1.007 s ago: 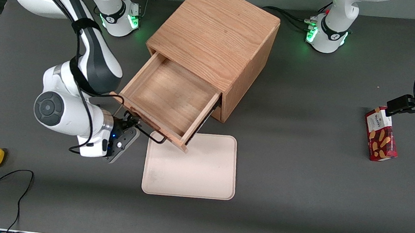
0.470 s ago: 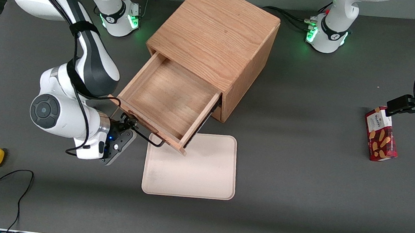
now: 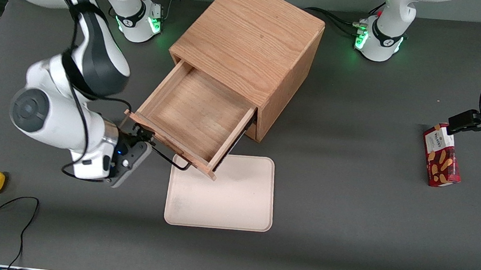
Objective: Open upper drawer
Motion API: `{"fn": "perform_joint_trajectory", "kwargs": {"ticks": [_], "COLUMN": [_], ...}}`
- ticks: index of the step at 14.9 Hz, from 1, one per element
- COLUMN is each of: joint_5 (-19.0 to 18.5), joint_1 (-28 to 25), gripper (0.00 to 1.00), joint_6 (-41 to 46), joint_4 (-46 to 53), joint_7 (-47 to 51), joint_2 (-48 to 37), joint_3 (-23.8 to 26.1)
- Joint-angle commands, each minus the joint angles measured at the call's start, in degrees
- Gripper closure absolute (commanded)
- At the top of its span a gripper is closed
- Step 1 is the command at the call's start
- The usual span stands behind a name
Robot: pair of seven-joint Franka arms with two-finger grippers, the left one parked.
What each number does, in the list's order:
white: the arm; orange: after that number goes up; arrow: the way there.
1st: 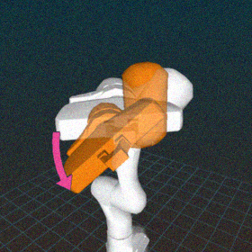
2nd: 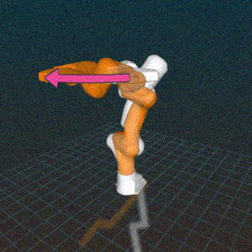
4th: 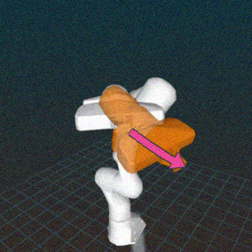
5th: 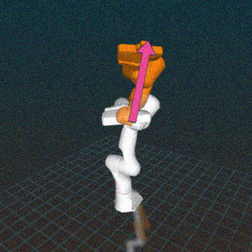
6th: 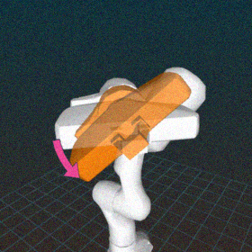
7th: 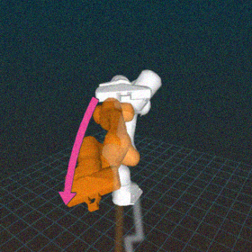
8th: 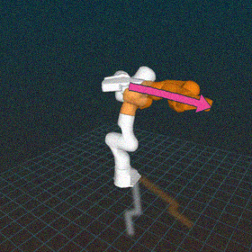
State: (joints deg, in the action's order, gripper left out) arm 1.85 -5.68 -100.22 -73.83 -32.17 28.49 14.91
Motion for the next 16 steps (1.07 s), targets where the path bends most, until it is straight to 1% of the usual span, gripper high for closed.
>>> {"fn": "perform_joint_trajectory", "kwargs": {"ticks": [1,3,6,8,10,12,14,16], "joint_5": [0.5,2.1,5.4,5.8,5.5,4.9,4.3,3.3], "joint_1": [-0.5,-0.5,-0.7,-0.8,-1.0,-1.4,-1.9,-2.3], "gripper": [0.00,0.00,0.00,0.00,0.00,0.00,0.00,0.00], "joint_6": [5.6,5.8,6.8,7.3,10.4,10.7,11.0,10.8], "joint_4": [0.2,-0.7,-3.5,-3.9,-3.8,-4.3,-5.6,-9.7], "joint_7": [2.3,6.8,17.3,23.1,23.5,29.3,30.4,31.3], "joint_2": [-4.6,-7.6,-11.5,-11.9,-12.8,-14.9,-17.4,-20.8], "joint_3": [-6.0,-11.4,-20.8,-25.6,-28.0,-29.3,-29.3,-29.3]}}
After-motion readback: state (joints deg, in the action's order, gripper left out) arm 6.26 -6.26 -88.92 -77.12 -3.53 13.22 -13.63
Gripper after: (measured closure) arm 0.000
